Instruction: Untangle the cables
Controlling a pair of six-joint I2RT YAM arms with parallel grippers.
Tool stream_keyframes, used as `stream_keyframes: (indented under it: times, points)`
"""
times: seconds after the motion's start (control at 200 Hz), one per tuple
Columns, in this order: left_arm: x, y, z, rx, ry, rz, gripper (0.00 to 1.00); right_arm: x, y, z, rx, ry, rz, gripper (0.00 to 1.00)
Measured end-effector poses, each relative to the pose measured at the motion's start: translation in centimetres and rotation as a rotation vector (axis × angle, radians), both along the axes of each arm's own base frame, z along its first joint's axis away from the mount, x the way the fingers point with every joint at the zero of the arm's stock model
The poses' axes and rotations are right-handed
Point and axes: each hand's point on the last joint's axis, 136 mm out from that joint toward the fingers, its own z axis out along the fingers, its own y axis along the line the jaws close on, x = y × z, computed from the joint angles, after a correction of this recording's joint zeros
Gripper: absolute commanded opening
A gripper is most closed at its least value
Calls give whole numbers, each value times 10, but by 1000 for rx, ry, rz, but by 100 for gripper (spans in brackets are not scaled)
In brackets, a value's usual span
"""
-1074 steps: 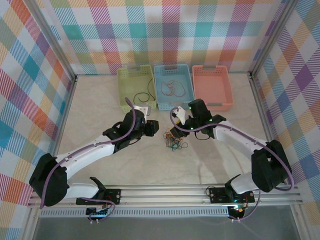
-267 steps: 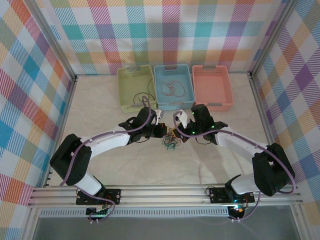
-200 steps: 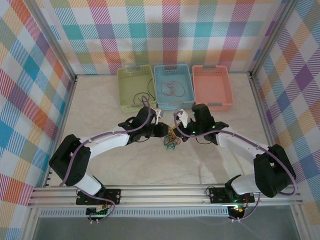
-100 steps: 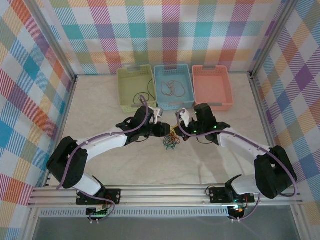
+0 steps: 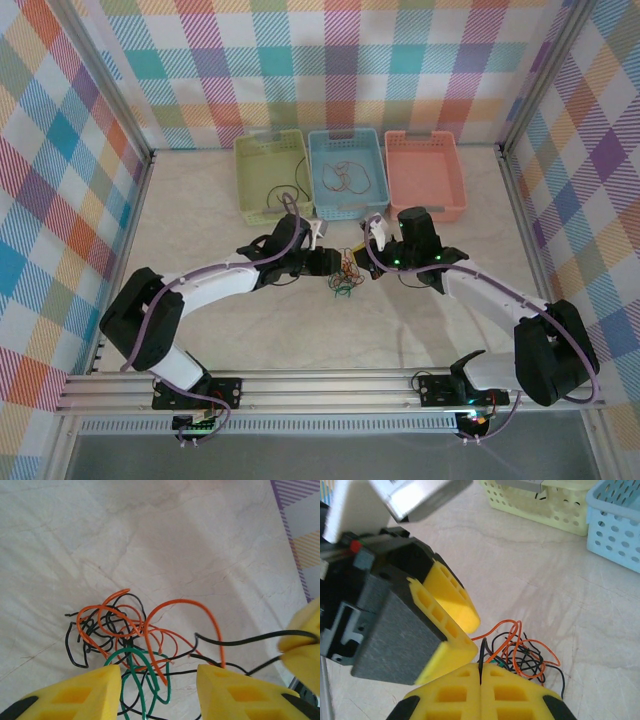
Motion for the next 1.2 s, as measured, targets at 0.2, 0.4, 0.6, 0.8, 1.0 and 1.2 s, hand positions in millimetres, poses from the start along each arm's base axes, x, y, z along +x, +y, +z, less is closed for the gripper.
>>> stream_keyframes:
  times: [0.2, 0.4, 0.6, 0.8, 1.0, 1.2]
  points:
    - [-1, -1, -10, 10, 30, 1, 43, -1, 0, 0, 3, 4, 2, 0]
    - [-1, -1, -10, 9, 32, 4, 39, -1, 1, 0, 9, 14, 1, 0]
    - [1, -2, -8, 5, 31, 8, 23, -3, 2, 1, 15, 20, 6, 0]
    - [7, -1, -5, 19, 12, 26, 0, -4, 2, 1, 18, 22, 11, 0]
    - [14, 8, -8, 58, 1, 76, 0, -4, 0, 5, 21, 5, 3, 0]
    - [25, 33, 1, 92, -35, 188, 0, 2, -19, 20, 22, -95, -98, 0]
